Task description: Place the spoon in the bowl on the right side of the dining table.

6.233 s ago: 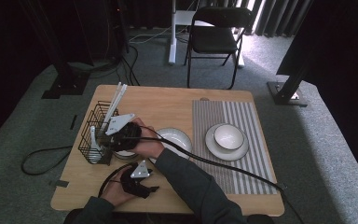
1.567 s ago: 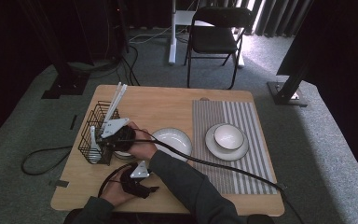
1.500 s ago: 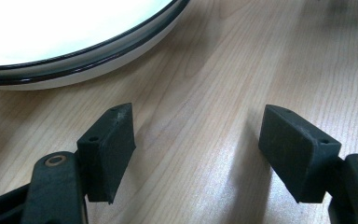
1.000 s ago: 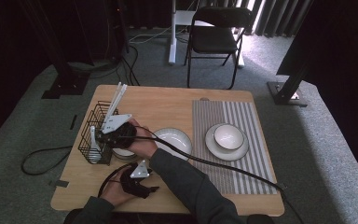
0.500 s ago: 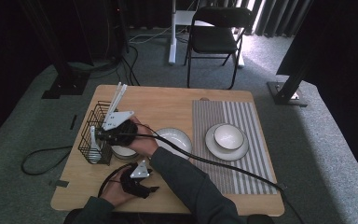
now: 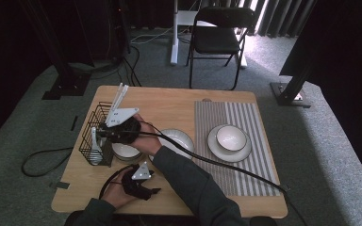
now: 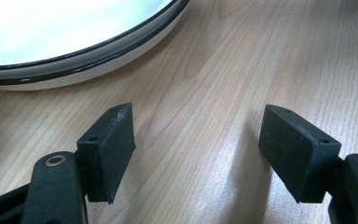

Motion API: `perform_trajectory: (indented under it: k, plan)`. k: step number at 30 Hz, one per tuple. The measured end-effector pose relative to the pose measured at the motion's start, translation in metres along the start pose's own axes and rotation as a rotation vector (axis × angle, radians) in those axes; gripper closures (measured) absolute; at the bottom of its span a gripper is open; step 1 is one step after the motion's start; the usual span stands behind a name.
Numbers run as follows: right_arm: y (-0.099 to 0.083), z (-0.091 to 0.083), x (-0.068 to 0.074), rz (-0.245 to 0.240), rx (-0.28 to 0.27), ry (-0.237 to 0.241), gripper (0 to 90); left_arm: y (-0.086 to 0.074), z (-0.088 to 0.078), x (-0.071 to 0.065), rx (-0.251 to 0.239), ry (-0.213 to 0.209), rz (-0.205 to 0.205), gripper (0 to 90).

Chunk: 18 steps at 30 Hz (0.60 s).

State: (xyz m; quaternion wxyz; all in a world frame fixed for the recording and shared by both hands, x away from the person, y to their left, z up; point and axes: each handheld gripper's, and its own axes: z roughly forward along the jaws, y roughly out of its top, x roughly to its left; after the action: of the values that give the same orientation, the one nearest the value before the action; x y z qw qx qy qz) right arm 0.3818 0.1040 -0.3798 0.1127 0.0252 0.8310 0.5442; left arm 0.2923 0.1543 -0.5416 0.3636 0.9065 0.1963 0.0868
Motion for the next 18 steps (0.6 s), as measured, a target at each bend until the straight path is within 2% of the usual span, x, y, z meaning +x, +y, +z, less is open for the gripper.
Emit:
perform_trajectory:
  k: [18]
  plan:
    - [0.010,-0.017,-0.006,0.001,-0.030,-0.027,73.8,0.000,0.000,0.000,-0.003,0.000,-0.001,26.9]
